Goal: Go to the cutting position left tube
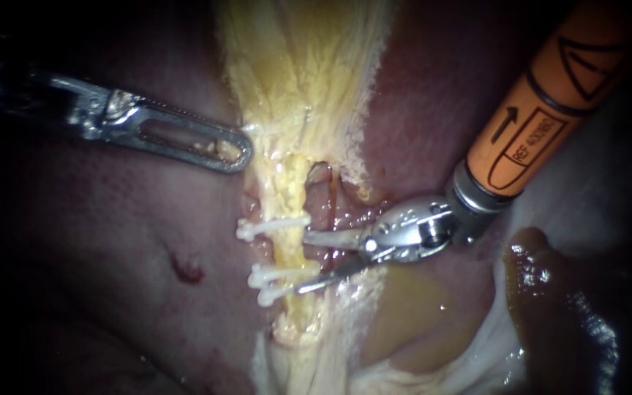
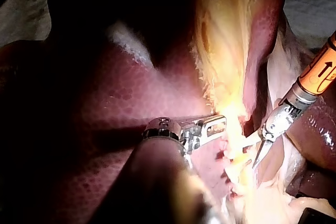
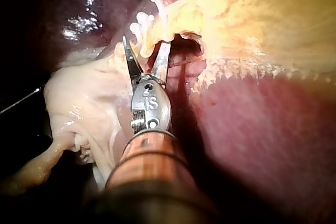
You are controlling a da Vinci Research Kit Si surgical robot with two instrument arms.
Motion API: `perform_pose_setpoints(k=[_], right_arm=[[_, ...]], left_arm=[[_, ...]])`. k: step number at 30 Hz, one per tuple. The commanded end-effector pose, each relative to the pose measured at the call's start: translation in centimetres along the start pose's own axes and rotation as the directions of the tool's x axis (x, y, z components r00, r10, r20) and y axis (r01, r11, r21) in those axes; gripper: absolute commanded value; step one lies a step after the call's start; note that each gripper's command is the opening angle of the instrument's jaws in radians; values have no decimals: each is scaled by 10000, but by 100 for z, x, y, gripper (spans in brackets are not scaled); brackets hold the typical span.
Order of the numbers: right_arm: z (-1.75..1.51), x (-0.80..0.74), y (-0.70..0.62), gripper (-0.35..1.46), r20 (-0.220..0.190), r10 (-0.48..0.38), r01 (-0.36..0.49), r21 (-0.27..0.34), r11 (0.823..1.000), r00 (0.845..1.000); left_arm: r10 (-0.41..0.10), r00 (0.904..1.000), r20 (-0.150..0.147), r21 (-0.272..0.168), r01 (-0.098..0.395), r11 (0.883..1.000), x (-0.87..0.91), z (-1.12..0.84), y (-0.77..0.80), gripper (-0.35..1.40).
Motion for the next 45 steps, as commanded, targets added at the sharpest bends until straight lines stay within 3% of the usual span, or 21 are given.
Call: perform_pose_setpoints(k=[1,16,25,37,45], right_arm=[[4,-1,0,145,-7,-44,44,53,10000,10000],[33,15,13,143,-323,-177,185,243,9995,9993],[48,26,19,143,-730,336,-313,320,9990,9968],[60,33,22,140,-1055,917,-869,486,9950,9902],[61,36,16,140,-1149,994,-925,638,9937,9884]], left_arm=[[1,10000,-2,2,-1,10000,0,0,0,-35],[-4,10000,3,-5,4,10000,-1,3,0,-35],[-5,10000,5,-6,5,10000,-3,5,0,-35],[-2,10000,2,-3,2,10000,-3,6,2,-35],[-2,10000,2,-3,2,10000,-4,6,3,-35]])
